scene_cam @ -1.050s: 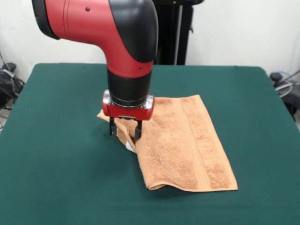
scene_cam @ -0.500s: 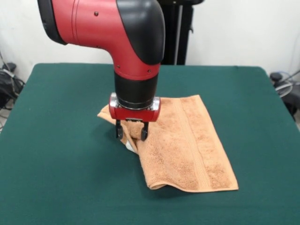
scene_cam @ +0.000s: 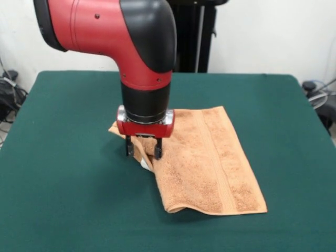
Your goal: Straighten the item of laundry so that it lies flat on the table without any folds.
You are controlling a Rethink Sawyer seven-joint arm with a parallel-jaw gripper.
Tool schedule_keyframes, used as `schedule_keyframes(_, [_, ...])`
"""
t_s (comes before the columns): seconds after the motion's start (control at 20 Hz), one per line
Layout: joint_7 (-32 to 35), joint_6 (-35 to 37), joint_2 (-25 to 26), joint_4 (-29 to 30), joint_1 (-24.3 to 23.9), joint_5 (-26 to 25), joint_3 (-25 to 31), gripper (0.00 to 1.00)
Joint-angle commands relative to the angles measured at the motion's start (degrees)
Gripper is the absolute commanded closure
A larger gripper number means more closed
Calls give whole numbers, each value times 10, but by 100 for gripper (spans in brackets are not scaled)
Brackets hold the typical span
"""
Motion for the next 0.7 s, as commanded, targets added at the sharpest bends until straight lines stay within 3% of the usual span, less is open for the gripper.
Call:
schedule_keyframes(0.05, [-71,29,-11,47,-32,-38,60,0])
schedule_keyframes(0.7, [-50,4,-14,86,-33,-62,60,0])
